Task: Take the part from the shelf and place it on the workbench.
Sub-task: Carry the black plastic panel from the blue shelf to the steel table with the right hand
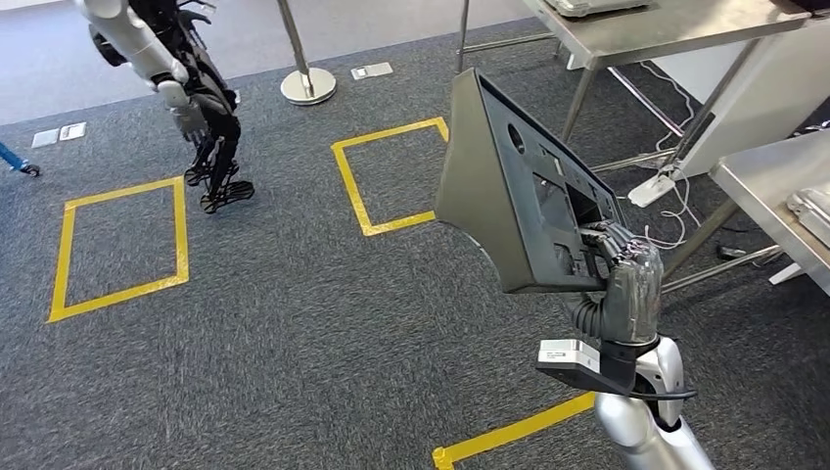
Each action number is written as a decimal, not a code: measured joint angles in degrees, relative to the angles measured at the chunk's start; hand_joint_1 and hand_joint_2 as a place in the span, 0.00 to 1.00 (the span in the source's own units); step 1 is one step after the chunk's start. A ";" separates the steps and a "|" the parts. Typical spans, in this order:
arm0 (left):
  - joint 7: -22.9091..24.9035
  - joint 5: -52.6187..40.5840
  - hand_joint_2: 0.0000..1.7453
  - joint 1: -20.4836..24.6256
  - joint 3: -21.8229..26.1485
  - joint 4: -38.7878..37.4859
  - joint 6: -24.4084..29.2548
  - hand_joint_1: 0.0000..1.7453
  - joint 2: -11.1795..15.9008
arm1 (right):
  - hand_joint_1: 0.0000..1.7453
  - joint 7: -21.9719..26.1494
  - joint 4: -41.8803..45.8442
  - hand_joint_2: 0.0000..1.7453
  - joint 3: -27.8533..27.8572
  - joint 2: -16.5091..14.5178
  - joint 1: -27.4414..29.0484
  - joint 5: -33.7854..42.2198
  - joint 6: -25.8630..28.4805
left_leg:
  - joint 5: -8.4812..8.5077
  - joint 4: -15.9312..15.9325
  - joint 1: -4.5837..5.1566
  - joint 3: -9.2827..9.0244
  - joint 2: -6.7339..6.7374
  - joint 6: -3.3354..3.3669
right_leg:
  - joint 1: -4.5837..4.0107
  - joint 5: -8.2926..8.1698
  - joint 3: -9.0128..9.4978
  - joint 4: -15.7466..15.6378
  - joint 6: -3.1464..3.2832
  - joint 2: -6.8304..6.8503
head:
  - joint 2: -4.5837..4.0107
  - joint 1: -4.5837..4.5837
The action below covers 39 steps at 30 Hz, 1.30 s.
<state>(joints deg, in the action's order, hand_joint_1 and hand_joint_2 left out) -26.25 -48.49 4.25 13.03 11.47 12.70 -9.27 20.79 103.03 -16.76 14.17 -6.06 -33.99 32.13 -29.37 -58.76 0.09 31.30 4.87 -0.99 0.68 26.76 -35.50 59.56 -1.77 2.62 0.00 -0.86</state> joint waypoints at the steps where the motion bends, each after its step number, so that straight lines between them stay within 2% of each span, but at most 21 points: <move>1: 0.34 -0.03 1.00 -0.06 0.03 -0.02 -0.02 0.00 0.01 | 1.00 -0.21 0.00 1.00 0.10 0.18 -0.04 -0.27 -0.17 | -0.07 0.12 -0.05 -0.21 0.34 -0.22 | 0.05 -0.03 -0.04 -0.03 0.38 -0.57 | 0.00 0.31; 2: 0.64 -0.03 1.00 -0.07 0.05 -0.02 -0.02 0.00 0.01 | 1.00 -0.38 0.01 1.00 0.21 0.34 -0.12 -0.45 -0.28 | -0.33 0.03 -0.15 -0.35 0.11 -0.49 | 0.10 -0.04 -0.01 -0.08 0.71 -0.98 | 0.00 0.58; 4: 1.05 -0.03 1.00 -0.09 0.09 -0.04 -0.02 0.00 0.03 | 1.00 -0.57 0.01 1.00 0.45 0.53 -0.63 -0.63 -0.37 | -2.32 -2.71 -0.42 0.65 -1.87 -0.91 | 0.34 -0.11 0.11 -0.21 1.49 -1.80 | 0.00 1.04; 7: 1.09 0.05 1.00 -0.07 0.27 -0.05 0.01 0.00 0.13 | 1.00 -0.66 -0.03 1.00 0.76 0.65 -1.87 -0.17 -0.86 | -7.42 -14.21 -0.53 5.92 -4.54 -0.95 | 0.36 -0.11 0.16 -0.22 2.05 -3.32 | 0.00 2.09; 9: 1.05 0.10 1.00 0.08 0.39 -0.04 0.12 0.00 0.16 | 1.00 -0.48 -0.13 1.00 0.85 0.67 -2.58 0.42 -1.20 | -7.16 -16.89 -0.57 7.24 -4.77 -0.88 | 0.35 -0.12 0.25 -0.19 2.05 -4.64 | 0.00 2.44; 11: 1.15 0.10 1.00 0.11 0.43 -0.05 0.33 0.00 0.25 | 1.00 -0.24 -0.30 1.00 0.85 0.63 -3.27 0.88 -1.42 | -3.12 -10.87 -0.75 4.70 -5.61 -0.79 | 0.47 -0.10 0.43 -0.15 1.99 -6.04 | 0.00 2.70; 12: 1.20 0.10 1.00 0.05 0.44 -0.07 0.45 0.00 0.33 | 1.00 -0.07 -0.42 1.00 0.84 0.56 -3.65 1.05 -1.49 | -1.29 -6.91 -0.88 3.06 -6.88 -0.80 | 0.48 -0.10 0.41 -0.08 1.85 -6.70 | 0.00 2.85; 14: 1.23 0.16 1.00 -0.05 0.49 -0.12 0.72 0.00 0.55 | 1.00 0.28 -0.77 1.00 0.80 0.36 -4.37 1.37 -1.61 | 0.35 -1.57 -1.04 1.05 -8.99 -0.77 | 0.55 -0.28 0.02 0.03 1.30 -7.87 | 0.00 2.96; 15: 1.19 0.26 1.00 -0.03 0.54 -0.13 0.85 0.00 0.67 | 1.00 0.51 -1.00 1.00 0.75 0.22 -4.56 1.57 -1.60 | 0.16 -0.90 -0.92 0.87 -9.32 -0.65 | 0.63 -0.48 -0.24 -0.06 0.91 -8.38 | 0.00 2.97; 17: 1.14 0.49 1.00 0.14 0.73 -0.11 1.07 0.00 0.95 | 1.00 1.10 -1.47 1.00 0.60 -0.05 -4.52 2.28 -1.35 | 0.30 -0.48 -0.74 0.79 -8.40 0.00 | 0.88 -0.78 -0.56 -0.35 0.19 -8.98 | 0.00 2.89; 19: 1.11 0.85 1.00 0.27 1.07 -0.11 1.18 0.00 1.21 | 1.00 2.08 -1.93 1.00 0.42 -0.40 -4.35 3.42 -0.78 | 0.63 0.02 -0.76 0.61 -7.17 0.77 | 0.69 0.31 -1.58 1.24 -0.15 -7.33 | 0.00 2.50; 22: 0.70 2.04 1.00 0.29 1.78 -0.11 1.18 0.00 1.66 | 1.00 3.69 -2.60 1.00 0.28 -1.26 -3.98 5.58 0.14 | 0.63 0.25 -0.58 0.51 -4.89 1.32 | 0.37 4.94 -6.47 11.13 -0.27 -4.15 | 0.00 1.27; 24: -0.02 3.14 1.00 0.44 2.60 -0.09 1.18 0.00 2.03 | 1.00 4.56 -3.03 1.00 0.25 -1.91 -3.24 6.97 0.58 | 0.47 0.23 -0.49 0.43 -3.34 1.43 | 0.41 5.66 -8.56 15.35 -0.36 -3.56 | 0.00 0.63; 25: -0.45 3.59 1.00 0.59 3.05 -0.07 1.18 0.00 2.19 | 1.00 4.88 -3.22 1.00 0.27 -2.21 -2.87 7.52 0.75 | 0.35 0.23 -0.48 0.32 -2.63 1.41 | 0.45 4.45 -7.94 14.12 -0.37 -3.25 | 0.00 0.31; 28: -1.60 4.32 1.00 1.09 4.03 0.15 1.17 0.00 2.61 | 1.00 5.51 -3.54 1.00 0.31 -3.15 -2.38 8.38 1.12 | -0.27 0.16 -0.26 -0.24 -0.89 0.83 | 0.20 -0.13 -2.31 3.28 -0.20 -0.48 | 0.00 -0.52; 30: -2.12 4.63 1.00 1.35 4.53 0.31 1.08 0.00 3.03 | 1.00 5.75 -3.74 1.00 0.28 -3.82 -2.25 8.61 1.33 | -0.63 0.13 0.14 -0.51 0.11 0.31 | -0.18 -0.47 -0.69 0.08 0.17 0.71 | 0.00 -0.34; 32: -2.46 4.81 1.00 1.60 4.93 0.39 0.83 0.00 3.36 | 1.00 5.88 -4.00 1.00 0.31 -4.23 -2.09 8.75 1.52 | -0.93 0.26 0.23 -0.87 1.03 -0.20 | -0.20 -0.39 -0.65 -0.06 0.77 -0.33 | 0.00 0.34; 33: -2.54 4.75 1.00 1.71 5.08 0.42 0.71 0.00 3.47 | 1.00 5.98 -4.09 1.00 0.35 -4.38 -2.13 8.84 1.61 | -1.37 -0.06 0.11 -0.95 0.61 -0.48 | -0.10 -0.39 -0.57 -0.11 1.13 -0.88 | 0.00 0.63; 35: -2.39 4.36 1.00 1.77 5.25 0.45 0.52 0.00 3.65 | 1.00 6.19 -4.20 1.00 0.40 -4.65 -2.52 9.07 1.77 | -3.62 -3.63 -0.22 0.46 -1.81 -0.87 | 0.22 -0.43 -0.37 -0.25 1.90 -1.84 | 0.00 1.12; 37: -1.77 3.84 1.00 1.46 5.27 0.42 0.01 0.00 3.79 | 1.00 6.30 -4.32 1.00 0.40 -4.90 -2.90 9.23 1.85 | -6.93 -11.18 -0.38 4.18 -4.12 -0.92 | 0.25 -0.40 -0.35 -0.24 2.32 -2.91 | 0.00 1.78; 39: -0.92 3.52 1.00 0.89 5.27 0.35 -0.63 0.00 3.95 | 1.00 6.27 -4.54 1.00 0.40 -5.04 -3.00 9.16 1.83 | -7.93 -16.57 -0.43 7.30 -4.68 -0.93 | 0.21 -0.39 -0.31 -0.21 2.39 -4.32 | 0.00 2.26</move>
<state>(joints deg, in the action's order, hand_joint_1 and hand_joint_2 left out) -27.17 -44.97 5.14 18.30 11.82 12.07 -5.33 27.06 98.50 -16.36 9.13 -9.06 -24.83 33.97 -37.30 -75.33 -0.34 38.60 0.19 -1.92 0.89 26.37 -35.82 59.36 0.61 -1.70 0.00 1.40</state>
